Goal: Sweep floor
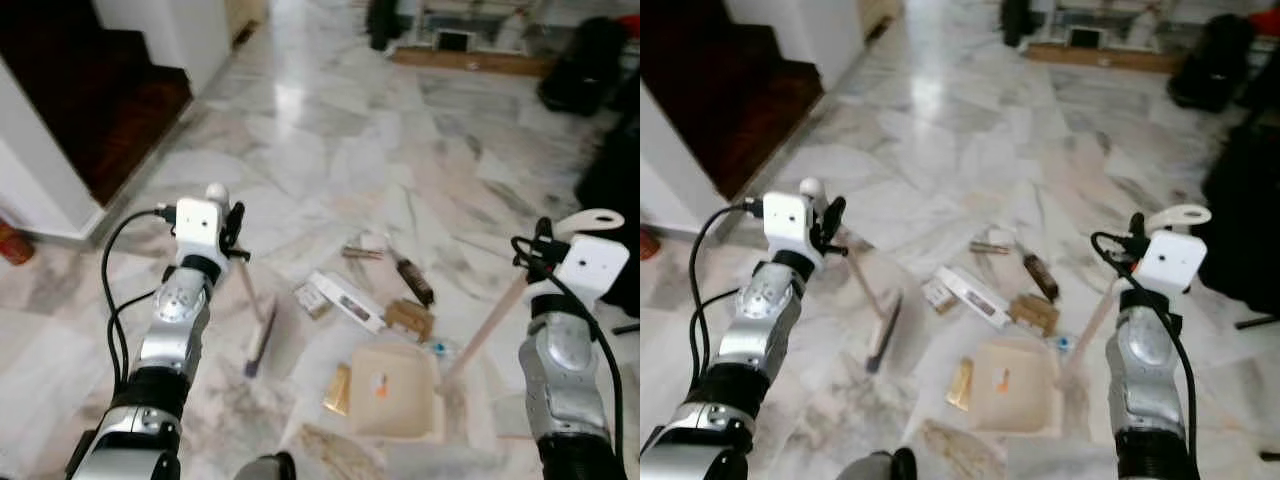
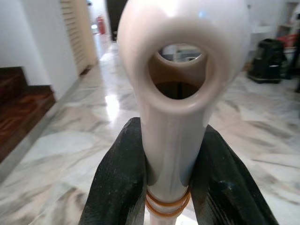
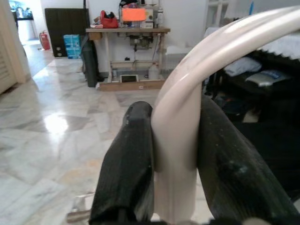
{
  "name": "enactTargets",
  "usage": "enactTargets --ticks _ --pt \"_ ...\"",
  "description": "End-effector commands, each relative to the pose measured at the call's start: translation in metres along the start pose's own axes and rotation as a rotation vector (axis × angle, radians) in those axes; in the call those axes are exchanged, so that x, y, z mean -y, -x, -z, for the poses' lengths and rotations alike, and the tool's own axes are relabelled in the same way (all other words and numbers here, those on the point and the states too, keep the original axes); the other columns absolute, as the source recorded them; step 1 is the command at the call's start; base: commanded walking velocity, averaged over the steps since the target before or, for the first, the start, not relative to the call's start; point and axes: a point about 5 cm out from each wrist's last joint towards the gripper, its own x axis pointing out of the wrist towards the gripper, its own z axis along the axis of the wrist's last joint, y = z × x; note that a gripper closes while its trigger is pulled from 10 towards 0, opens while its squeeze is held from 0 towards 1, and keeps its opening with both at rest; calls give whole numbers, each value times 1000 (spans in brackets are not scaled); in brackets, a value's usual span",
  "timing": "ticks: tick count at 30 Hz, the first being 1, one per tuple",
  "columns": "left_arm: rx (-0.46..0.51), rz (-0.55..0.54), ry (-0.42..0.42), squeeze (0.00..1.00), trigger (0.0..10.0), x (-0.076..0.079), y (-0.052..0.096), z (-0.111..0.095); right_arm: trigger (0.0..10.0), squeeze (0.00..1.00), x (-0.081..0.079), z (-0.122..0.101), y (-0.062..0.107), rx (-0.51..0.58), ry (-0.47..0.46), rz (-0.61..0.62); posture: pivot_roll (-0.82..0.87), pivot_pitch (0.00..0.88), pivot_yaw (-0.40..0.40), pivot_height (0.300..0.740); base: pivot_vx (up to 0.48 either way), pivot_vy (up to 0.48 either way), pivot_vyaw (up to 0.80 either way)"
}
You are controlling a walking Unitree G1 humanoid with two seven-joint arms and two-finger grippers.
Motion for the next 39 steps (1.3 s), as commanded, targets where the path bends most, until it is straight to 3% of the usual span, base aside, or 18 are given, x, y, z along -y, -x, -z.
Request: enactTargets --ticks 1,23,36,39 --pt "19 2 -30 0 10000 -3 -1 -5 10000 0 1 -3 0 18 -8 2 87 123 -21 740 0 0 0" --pt "-101 125 35 0 10000 17 -1 13 10000 0 5 27 5 -47 76 -8 97 127 -2 740 0 0 0" --pt "-120 150 53 0 10000 19 3 13 10000 0 2 29 6 26 177 -1 121 224 19 740 0 0 0" --pt "-135 154 93 0 10000 17 5 11 10000 0 1 30 6 57 201 27 144 258 30 740 0 0 0"
